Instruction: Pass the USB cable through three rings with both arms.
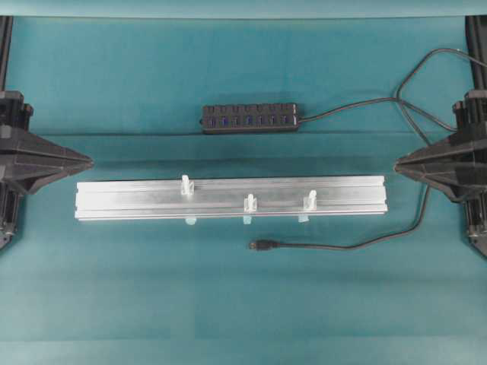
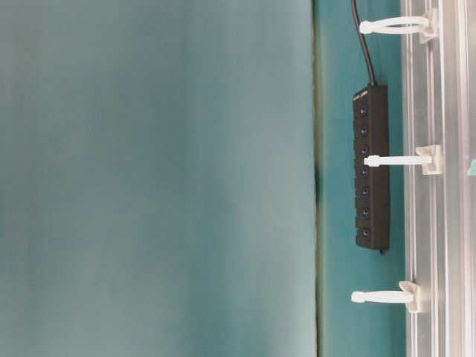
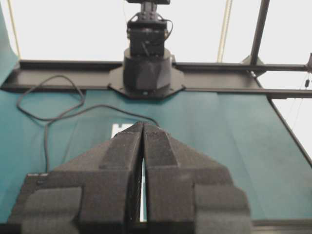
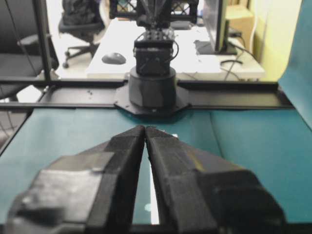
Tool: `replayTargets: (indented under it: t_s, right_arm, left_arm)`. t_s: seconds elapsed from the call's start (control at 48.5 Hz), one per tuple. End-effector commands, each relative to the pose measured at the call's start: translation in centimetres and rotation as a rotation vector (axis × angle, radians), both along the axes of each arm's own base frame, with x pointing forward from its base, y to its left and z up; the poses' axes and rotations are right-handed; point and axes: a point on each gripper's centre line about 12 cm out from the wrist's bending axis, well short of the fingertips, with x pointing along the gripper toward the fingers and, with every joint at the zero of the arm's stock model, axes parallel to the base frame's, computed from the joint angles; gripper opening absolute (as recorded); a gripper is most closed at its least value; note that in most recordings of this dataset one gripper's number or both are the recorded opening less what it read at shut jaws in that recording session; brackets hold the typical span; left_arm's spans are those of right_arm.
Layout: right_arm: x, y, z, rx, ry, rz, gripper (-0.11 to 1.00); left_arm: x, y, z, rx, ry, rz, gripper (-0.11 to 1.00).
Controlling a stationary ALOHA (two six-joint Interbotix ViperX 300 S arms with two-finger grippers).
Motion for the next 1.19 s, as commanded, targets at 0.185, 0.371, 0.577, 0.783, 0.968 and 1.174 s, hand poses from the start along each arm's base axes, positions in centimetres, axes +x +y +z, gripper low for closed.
replayTargets:
  t_s: [0.185, 0.371, 0.577, 0.783, 0.968, 1.174]
  right_arm:
    - [0.5, 0.1, -0.1, 0.052, 0.134, 0.005, -0.09]
    - [1.0, 0.2, 0.6, 0.138, 0.247, 0.003, -0.10]
    - [2.7, 0.9, 0.3, 0.168, 0.414, 0.018, -0.10]
    - [6.2, 2.6, -1.5, 0.142, 0.654, 0.053, -0.10]
    - [9.3, 3.3, -3.4, 0.124, 0.835, 0.050, -0.10]
    - [12.3, 3.4, -5.5, 0.079, 1.055, 0.023, -0.10]
  left_arm:
    - [0.4, 0.0, 1.3, -0.003, 0.037, 0.000, 0.02]
    - [0.6, 0.0, 2.6, -0.003, 0.032, -0.001, 0.02]
    - [1.0, 0.0, 2.5, -0.003, 0.098, 0.001, 0.02]
    - [1.1, 0.0, 2.6, -0.005, 0.110, 0.001, 0.02]
    - [1.3, 0.1, 2.2, -0.003, 0.130, 0.005, 0.02]
    - [1.6, 0.1, 2.5, -0.003, 0.126, 0.005, 0.02]
